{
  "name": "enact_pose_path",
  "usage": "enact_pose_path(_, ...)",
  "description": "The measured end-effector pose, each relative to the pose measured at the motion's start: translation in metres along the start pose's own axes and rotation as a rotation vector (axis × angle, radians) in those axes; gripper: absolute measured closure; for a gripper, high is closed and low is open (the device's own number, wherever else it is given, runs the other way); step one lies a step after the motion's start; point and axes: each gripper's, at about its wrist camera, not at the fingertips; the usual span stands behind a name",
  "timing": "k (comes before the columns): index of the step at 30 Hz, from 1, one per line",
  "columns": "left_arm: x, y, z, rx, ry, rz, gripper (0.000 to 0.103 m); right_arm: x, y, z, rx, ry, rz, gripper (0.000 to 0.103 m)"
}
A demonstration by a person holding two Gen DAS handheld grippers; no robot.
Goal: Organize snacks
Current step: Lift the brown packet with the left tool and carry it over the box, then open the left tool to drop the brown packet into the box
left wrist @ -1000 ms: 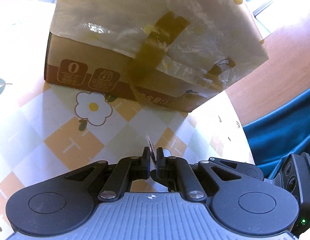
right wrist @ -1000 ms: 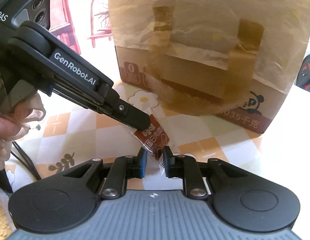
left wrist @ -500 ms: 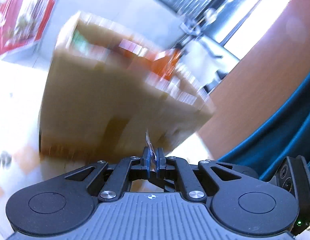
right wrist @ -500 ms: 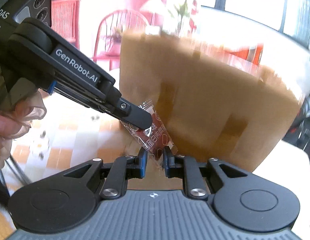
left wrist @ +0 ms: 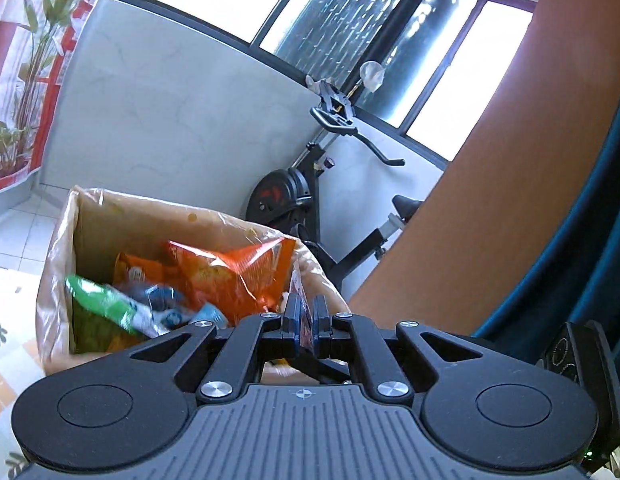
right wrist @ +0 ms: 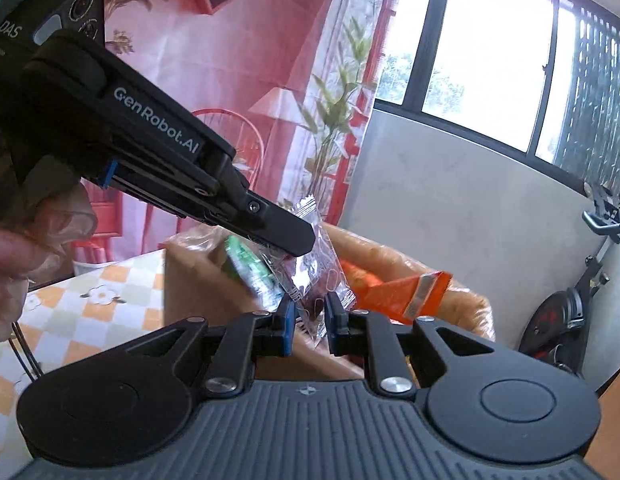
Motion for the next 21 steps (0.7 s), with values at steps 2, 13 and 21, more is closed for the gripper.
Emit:
enact_pose_path(2,0.000,0.006,-0.010,-0.003,0.010,-0.001,0.096,0.006,0.001,-0.002,-0.001,-0.010,-0.002,0.086)
enact_pose_path(13,0.000,0.019,-0.020,-0.007,0.279,-0.163,0.065,0.034,-0.007,-0.044,-0.126,-0.079,-0.020,0.077)
enact_pose_path(21,-0.015,0.028,0.004,0.059,0.453,-0.216,0.040,0.048,-0.012,-0.031,-0.123,-0.122,-0.107,0.064)
Point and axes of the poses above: each gripper's, at about its wrist camera, not at the fingertips, and z roughly against the way its jaws point, x to its right, y to its top, and after that the axes turned 15 degrees about y, right-handed
